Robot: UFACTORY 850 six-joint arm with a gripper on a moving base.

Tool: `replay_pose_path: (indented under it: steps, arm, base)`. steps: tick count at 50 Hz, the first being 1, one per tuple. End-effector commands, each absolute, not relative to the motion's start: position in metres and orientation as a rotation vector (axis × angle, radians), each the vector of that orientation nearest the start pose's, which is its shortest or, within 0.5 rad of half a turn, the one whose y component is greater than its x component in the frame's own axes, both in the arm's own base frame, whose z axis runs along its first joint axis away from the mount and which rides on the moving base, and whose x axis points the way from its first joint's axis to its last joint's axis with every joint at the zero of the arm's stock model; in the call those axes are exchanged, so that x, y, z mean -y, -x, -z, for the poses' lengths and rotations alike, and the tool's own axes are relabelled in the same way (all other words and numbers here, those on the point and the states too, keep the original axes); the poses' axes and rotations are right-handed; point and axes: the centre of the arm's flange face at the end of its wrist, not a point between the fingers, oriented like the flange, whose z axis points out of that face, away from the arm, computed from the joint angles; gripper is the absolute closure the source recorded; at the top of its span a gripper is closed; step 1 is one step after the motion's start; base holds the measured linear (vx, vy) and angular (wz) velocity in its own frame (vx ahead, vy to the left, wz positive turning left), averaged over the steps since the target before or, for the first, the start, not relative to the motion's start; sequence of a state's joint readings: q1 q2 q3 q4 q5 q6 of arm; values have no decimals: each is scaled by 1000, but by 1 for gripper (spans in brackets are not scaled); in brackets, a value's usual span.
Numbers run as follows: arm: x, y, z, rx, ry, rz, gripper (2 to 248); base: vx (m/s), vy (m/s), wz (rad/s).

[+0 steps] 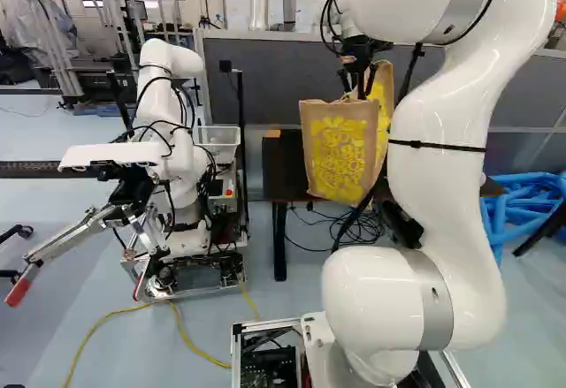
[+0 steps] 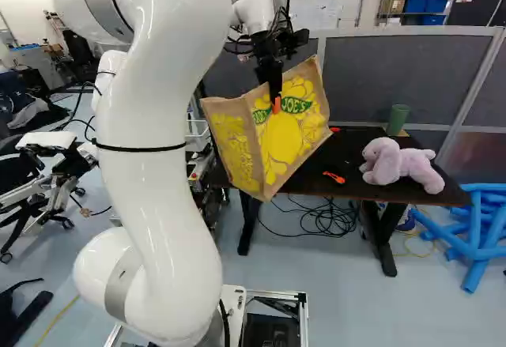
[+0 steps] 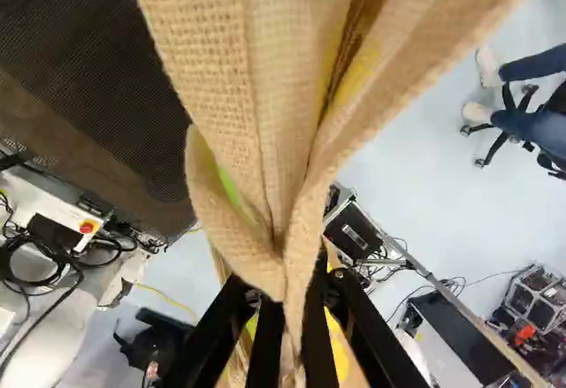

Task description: Pick up the bag on the ground and place it on the table

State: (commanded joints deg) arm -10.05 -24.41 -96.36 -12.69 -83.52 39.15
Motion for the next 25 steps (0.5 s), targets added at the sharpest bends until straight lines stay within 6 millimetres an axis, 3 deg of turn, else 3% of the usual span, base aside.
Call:
replay_pose_path:
  steps: [15,25]
  arm:
    - [125,-593,-617,-1428,3090,-299,228]
    - [125,-612,-601,-1419,3094,-296,228]
  base:
    - [0,0,0]
    - [0,0,0]
